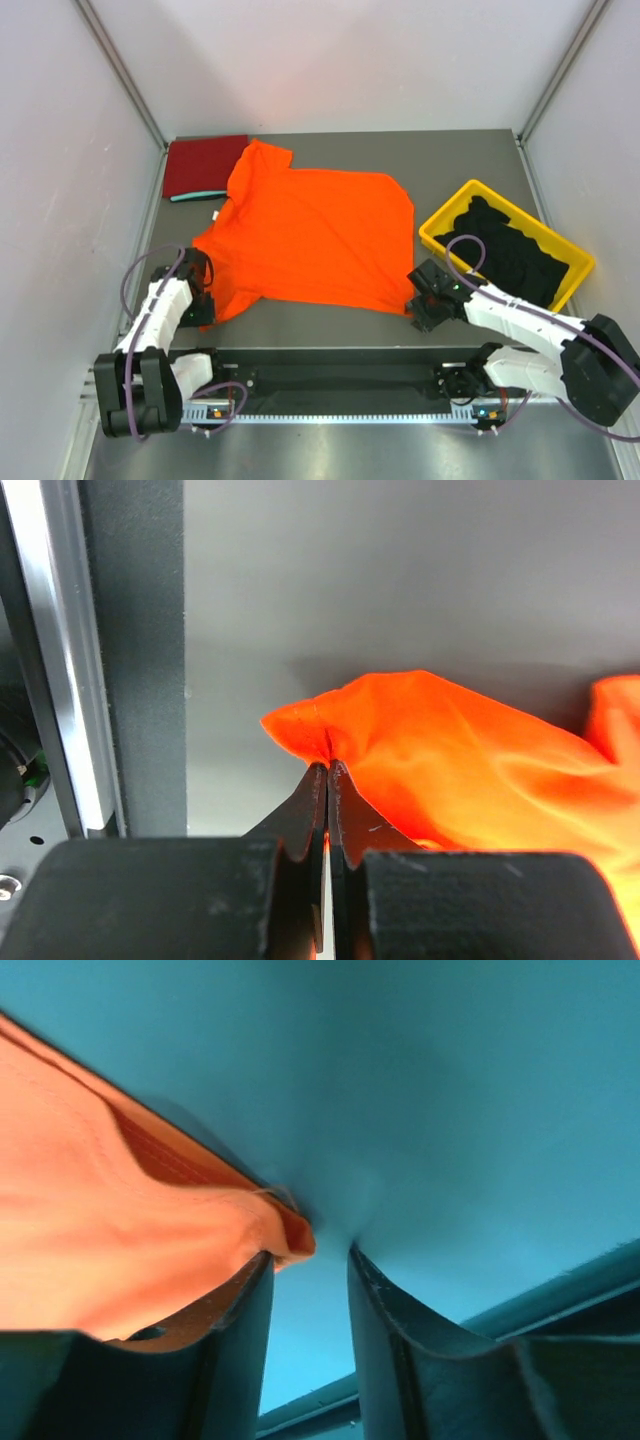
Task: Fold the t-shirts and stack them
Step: Fold the tshirt
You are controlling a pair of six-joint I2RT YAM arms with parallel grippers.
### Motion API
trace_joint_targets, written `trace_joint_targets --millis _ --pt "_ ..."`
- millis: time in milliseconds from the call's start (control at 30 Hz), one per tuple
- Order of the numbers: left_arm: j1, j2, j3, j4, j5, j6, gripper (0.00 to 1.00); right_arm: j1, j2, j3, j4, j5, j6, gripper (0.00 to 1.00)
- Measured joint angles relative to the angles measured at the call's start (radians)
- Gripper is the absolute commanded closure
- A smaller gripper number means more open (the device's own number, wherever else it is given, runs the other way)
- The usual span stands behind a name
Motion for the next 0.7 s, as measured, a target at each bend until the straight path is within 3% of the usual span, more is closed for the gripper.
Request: trace_joint_targets --millis 100,167,700 --pt "0.000 -0.018 0.019 -0.013 -0.016 0.004 1.00 0.000 0.014 0.000 0.021 0.013 0.006 0.93" --pt "0.000 -0.027 0.029 -0.025 -0.023 0.009 1.00 0.000 0.023 0.000 0.025 0.026 0.010 1.00" --pt "-0.097 -0.047 0.238 -0.192 -0.203 0.035 1.00 0.005 0.002 0.111 -0.137 0.175 -0.141 1.00"
